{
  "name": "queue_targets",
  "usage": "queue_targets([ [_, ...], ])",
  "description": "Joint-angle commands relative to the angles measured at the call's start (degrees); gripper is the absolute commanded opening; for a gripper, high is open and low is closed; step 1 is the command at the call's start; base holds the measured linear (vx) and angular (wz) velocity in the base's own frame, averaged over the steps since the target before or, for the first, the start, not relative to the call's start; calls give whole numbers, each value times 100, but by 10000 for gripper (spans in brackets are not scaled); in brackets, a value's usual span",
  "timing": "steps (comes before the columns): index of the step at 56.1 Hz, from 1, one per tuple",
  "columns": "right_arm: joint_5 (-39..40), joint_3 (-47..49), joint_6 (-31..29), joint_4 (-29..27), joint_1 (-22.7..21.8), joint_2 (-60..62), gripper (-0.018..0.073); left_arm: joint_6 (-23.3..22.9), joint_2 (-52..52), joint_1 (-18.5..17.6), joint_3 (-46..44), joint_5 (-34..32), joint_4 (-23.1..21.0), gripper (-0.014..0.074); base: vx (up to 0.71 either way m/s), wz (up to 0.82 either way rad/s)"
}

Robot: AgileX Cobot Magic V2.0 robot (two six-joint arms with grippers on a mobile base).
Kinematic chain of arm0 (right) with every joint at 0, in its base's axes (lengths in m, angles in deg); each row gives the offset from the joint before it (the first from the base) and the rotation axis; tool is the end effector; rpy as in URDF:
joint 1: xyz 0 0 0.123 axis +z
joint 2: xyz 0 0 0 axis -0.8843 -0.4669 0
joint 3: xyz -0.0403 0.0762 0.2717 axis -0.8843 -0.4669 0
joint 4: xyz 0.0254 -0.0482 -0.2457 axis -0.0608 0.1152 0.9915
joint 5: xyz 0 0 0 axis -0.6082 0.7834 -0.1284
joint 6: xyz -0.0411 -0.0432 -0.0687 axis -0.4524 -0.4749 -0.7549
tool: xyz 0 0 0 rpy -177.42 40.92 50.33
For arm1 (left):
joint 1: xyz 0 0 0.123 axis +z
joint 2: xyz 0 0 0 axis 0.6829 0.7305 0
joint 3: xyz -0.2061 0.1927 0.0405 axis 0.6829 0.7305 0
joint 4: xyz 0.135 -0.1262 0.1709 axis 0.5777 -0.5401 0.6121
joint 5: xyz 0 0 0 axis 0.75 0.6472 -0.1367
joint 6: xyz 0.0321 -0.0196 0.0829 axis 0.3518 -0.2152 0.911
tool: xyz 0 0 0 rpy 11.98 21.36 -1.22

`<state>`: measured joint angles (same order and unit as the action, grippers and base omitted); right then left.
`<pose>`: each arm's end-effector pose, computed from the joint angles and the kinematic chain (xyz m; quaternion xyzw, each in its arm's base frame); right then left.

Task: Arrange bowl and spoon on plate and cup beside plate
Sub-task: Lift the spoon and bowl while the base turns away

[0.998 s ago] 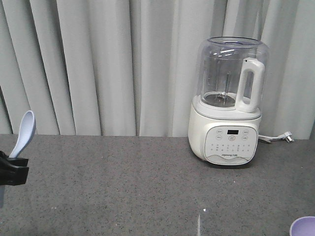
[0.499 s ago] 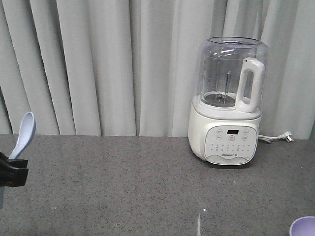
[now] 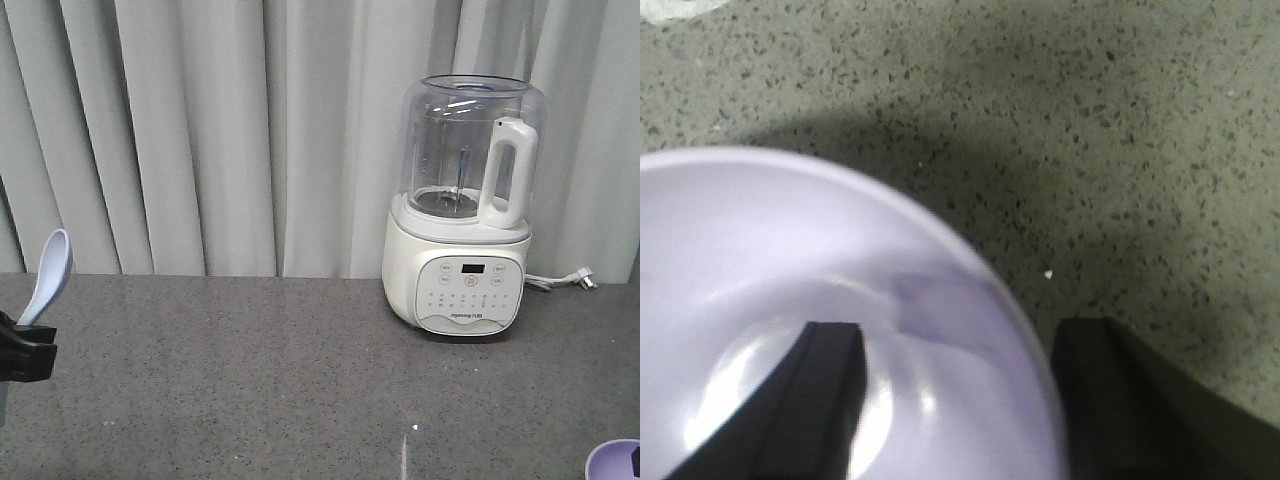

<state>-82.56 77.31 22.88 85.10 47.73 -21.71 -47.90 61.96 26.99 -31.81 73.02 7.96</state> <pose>0.2742 -0.0763 0.2280 0.1711 0.9697 -0.0436 0.1686 0.2124 -0.0635 0.3916 0.1150 0.8863 -0.0812 0.4412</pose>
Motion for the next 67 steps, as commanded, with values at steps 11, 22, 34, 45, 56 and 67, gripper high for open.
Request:
queue_targets([
  [11,406,175,-72,45,-29,157,-15,5,-115,-30,-170,-442,-55,-6,0,0],
  [22,410,175,-204,-62,-10,475,-13,5,-115,-30,-170,-452,-53,-6,0,0],
  [34,739,175,-1108,-857,-10,1669,-11,5,-126,-30,-170,-562,-53,-6,0,0],
  [45,774,175,-2594,-2306,-10,3001,-11,5,-344,-30,-170,-842,-53,-6,0,0],
  [56,519,154,-3944,-3886,-10,4156,-11,10,-858,-30,-99,-991,-53,-6,0,0],
  [67,290,154,-4675,-4885,-10,5018,-9,57,-1809,-30,645,-1079,-53,-6,0,0],
])
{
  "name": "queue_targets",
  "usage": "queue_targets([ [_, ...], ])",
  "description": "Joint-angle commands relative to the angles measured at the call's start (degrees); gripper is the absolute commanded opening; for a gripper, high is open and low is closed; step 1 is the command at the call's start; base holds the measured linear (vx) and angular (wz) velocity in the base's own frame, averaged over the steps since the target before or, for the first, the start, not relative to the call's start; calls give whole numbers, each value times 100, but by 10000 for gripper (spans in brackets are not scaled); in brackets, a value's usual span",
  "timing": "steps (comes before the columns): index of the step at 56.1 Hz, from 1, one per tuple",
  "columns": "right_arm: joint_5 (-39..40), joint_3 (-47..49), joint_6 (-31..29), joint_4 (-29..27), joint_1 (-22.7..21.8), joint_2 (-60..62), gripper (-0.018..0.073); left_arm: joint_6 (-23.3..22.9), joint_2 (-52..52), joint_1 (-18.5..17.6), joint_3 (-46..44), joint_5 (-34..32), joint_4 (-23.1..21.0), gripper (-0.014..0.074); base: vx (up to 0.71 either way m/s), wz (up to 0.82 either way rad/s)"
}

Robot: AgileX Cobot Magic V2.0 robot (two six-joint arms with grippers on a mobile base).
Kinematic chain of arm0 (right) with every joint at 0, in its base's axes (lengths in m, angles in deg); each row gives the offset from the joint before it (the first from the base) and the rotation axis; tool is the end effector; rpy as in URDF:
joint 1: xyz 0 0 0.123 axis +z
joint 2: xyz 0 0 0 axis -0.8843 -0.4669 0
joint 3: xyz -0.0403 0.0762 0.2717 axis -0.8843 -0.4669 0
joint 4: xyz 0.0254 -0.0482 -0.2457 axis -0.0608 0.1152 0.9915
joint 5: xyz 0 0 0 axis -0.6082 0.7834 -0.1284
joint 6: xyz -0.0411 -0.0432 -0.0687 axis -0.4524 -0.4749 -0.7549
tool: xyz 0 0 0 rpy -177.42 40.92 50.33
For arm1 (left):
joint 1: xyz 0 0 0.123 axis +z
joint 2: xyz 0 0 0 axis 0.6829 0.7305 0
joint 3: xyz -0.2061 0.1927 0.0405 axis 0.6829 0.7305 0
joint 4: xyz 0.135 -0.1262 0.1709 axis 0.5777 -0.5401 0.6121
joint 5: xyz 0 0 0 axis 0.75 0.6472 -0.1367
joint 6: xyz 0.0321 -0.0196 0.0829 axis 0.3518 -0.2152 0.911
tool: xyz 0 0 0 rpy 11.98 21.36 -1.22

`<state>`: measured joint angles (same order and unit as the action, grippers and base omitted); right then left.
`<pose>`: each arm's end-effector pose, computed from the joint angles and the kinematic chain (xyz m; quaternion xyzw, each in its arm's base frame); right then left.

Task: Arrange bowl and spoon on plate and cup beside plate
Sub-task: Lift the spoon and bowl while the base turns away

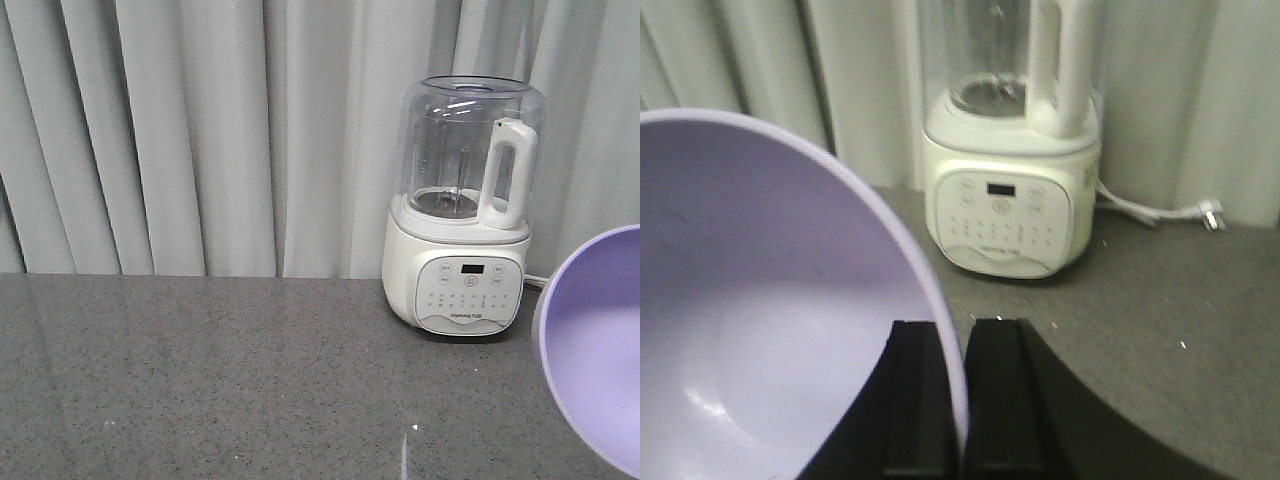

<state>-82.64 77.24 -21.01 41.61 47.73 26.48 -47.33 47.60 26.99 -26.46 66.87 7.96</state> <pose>0.1130 0.0111 0.4171 -0.0709 0.7842 0.0707 0.6124 0.1516 -0.0457 0.4179 0.1104 0.8194 -0.0951 0.5545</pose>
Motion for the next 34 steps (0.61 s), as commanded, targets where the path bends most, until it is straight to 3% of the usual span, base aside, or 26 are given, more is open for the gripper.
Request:
queue_targets([
  [1,268,162,-292,-562,-10,261,-9,0,-494,-30,201,-492,-53,-6,0,0],
  [14,169,162,-281,-892,-10,601,-9,-31,-1557,-30,732,-850,-53,-6,0,0],
  [34,150,162,-281,-964,-10,601,-9,0,-1878,-30,732,-868,-53,-6,0,0],
])
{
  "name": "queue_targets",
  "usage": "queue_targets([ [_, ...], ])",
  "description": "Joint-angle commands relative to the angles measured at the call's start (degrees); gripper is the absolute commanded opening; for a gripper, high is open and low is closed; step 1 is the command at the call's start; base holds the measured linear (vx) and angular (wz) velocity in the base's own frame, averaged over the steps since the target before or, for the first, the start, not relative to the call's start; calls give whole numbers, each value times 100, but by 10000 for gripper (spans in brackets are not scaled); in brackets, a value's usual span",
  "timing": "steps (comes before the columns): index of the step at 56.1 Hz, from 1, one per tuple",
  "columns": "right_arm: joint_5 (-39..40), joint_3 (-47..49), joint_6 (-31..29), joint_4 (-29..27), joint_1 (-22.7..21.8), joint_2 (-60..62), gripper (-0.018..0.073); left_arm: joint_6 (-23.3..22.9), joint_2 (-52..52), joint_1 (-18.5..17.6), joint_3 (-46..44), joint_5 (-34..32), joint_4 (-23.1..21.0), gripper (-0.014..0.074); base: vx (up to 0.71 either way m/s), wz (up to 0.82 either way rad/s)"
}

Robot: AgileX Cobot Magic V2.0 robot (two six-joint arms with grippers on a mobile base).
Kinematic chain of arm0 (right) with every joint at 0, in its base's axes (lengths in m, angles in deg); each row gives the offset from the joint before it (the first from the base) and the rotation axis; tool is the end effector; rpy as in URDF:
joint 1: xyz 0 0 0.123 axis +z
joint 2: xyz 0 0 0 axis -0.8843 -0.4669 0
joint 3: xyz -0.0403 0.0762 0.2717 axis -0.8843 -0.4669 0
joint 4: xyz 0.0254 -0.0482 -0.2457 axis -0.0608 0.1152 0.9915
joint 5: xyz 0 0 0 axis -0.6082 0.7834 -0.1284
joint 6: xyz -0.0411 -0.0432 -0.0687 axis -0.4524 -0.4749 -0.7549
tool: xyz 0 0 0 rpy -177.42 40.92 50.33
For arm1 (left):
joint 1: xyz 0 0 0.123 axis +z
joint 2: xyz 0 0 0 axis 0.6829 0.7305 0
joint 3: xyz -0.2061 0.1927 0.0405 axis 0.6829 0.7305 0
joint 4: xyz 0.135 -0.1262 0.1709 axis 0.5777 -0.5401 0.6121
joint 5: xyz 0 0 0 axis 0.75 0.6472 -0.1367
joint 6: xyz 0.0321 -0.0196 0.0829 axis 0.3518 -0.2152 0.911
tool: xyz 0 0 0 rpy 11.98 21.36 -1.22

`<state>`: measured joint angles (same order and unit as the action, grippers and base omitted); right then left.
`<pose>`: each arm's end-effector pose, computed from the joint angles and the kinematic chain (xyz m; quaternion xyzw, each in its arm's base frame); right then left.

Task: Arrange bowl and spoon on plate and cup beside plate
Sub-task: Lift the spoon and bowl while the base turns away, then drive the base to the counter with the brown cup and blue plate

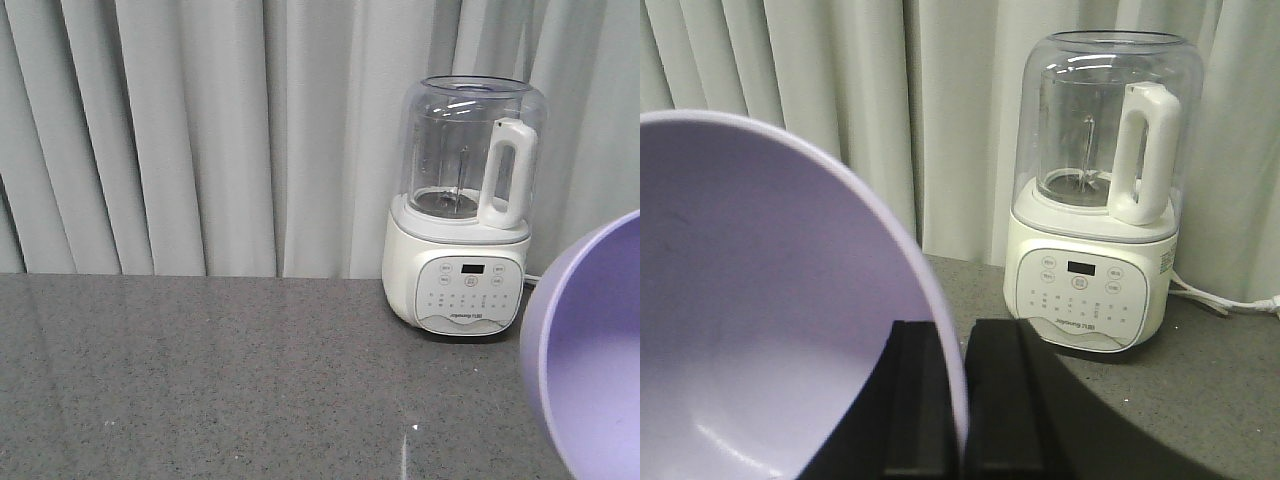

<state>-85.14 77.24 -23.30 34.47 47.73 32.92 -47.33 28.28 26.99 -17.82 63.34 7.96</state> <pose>0.0785 0.0280 0.4288 -0.0958 0.7433 0.1084 0.6531 0.0704 -0.0221 0.4152 0.1008 0.7441 -0.1091 0.6514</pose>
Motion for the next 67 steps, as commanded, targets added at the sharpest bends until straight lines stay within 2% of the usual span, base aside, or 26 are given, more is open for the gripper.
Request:
queue_targets([
  [1,394,162,-52,-250,-10,-43,-9,0,55,-30,-132,-515,-53,-6,0,0],
  [37,380,162,-52,-250,-10,-43,-9,0,55,-30,-132,-515,-53,-6,-1,-5],
  [67,380,162,-52,-250,-10,-43,-9,0,55,-30,-132,-515,-53,-6,-14,-60],
])
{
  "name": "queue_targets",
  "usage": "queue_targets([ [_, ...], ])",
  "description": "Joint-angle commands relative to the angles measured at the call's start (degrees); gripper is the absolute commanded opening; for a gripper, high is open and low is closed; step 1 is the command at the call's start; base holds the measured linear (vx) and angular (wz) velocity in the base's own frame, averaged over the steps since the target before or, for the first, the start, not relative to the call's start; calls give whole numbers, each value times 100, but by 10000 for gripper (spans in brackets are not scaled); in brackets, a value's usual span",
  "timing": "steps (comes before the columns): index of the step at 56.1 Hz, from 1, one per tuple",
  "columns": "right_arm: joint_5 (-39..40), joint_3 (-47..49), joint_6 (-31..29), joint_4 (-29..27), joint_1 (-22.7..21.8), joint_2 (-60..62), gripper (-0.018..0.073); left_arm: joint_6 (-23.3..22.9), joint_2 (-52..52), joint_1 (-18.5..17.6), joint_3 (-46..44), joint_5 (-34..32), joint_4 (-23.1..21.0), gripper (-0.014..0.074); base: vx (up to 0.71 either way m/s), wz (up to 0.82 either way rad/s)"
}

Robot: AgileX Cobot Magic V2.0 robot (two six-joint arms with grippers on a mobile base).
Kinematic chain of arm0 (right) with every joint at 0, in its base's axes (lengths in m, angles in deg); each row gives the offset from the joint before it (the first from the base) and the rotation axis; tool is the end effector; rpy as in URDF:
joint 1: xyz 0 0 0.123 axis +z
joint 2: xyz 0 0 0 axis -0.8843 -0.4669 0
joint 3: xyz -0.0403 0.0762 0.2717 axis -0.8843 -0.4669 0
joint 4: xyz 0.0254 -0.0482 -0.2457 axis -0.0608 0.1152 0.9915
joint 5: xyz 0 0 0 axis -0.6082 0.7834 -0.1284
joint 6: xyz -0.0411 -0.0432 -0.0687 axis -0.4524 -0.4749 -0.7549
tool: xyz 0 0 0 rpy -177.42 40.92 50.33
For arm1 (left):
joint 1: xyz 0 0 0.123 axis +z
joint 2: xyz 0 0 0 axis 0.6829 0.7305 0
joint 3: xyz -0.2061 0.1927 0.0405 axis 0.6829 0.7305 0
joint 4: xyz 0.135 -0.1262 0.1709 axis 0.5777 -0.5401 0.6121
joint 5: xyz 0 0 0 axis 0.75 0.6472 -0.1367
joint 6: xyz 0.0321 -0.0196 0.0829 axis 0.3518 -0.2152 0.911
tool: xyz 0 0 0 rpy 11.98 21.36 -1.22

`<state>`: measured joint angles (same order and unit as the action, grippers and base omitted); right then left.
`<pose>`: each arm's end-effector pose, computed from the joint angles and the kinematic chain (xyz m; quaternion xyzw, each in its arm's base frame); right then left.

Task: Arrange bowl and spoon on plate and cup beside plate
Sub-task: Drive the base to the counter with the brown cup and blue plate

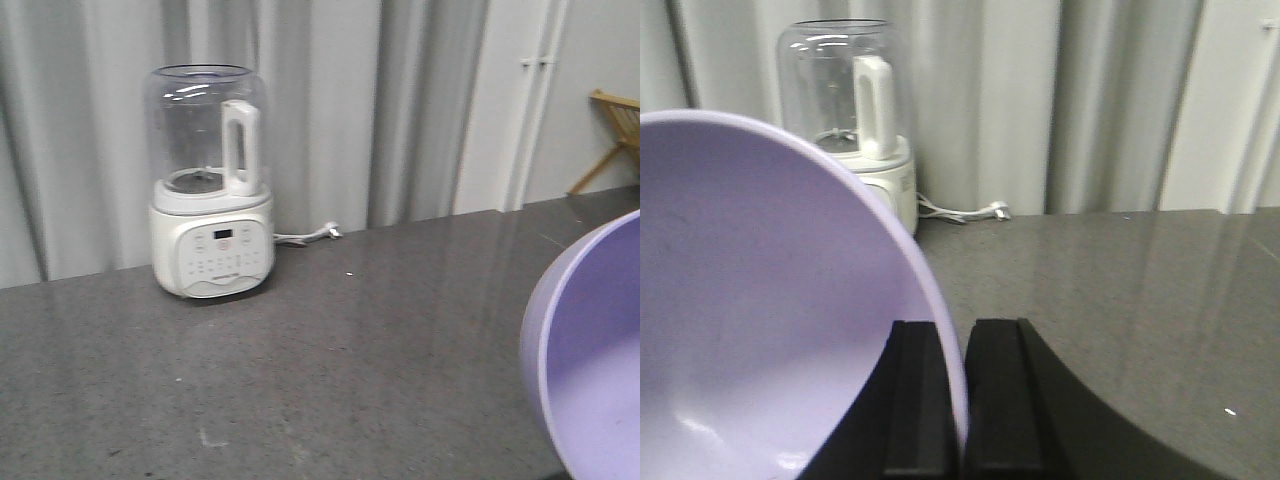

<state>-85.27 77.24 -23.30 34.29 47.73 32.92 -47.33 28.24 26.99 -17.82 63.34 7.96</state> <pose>0.0784 0.0283 0.4288 -0.0961 0.7434 0.1103 0.6527 0.0702 -0.0220 0.4152 0.1008 0.7438 -0.1091 0.6517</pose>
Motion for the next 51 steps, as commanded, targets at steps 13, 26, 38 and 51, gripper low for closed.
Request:
queue_targets([
  [13,392,162,-52,-232,-10,-43,-9,0,59,-30,-132,-515,-53,-6,-18,-72],
  [26,392,162,-52,-232,-10,-43,-9,0,59,-30,-132,-515,-53,-6,-16,-62],
  [38,392,162,-52,-232,-10,-43,-9,0,59,-30,-132,-515,-53,-6,-13,-53],
  [51,392,162,-52,-232,-10,-43,-9,0,59,-30,-132,-515,-53,-6,-8,-50],
])
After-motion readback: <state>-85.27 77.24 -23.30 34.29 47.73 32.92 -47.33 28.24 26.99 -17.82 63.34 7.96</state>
